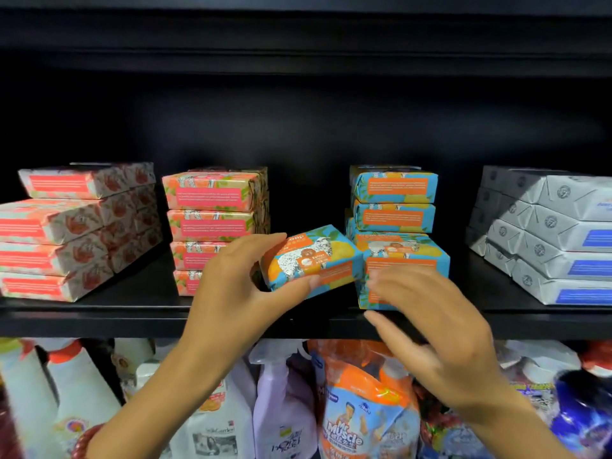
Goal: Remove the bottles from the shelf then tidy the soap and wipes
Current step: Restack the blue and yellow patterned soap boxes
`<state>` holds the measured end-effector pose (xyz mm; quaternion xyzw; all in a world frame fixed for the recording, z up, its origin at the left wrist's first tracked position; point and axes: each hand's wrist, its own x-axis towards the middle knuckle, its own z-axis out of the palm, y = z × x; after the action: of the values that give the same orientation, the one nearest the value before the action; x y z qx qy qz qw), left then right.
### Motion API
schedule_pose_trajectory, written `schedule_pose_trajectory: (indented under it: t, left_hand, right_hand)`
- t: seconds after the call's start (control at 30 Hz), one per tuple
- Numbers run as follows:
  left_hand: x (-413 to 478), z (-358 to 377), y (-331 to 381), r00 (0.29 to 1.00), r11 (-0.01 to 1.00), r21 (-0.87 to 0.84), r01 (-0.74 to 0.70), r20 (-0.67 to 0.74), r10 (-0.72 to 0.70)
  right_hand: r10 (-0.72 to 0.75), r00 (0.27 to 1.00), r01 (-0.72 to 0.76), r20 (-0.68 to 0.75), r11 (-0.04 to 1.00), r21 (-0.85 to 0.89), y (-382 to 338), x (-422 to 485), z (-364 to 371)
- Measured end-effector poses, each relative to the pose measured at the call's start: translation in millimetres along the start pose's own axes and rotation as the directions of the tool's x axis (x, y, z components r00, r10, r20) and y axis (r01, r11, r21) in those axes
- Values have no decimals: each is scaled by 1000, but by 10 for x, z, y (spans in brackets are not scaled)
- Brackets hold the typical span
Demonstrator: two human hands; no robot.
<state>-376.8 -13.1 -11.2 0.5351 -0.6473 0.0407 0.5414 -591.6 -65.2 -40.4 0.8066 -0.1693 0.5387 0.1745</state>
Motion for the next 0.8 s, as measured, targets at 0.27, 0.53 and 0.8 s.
schedule_pose_trajectory:
  t: [0.27,0.53,0.8]
  left_hand:
    - [18,143,-15,992,954,273,-121,-3,127]
    - [39,310,25,989,862,495,-106,-37,143]
    - [104,404,16,995,856,513,-62,-36,94]
  right_hand:
    - [95,983,-74,158,988,-134,84,-397,221]
    - [120,979,-97,165,985,-142,57,-432,257]
    - [140,980,-121,138,983,-140,41,-429,281]
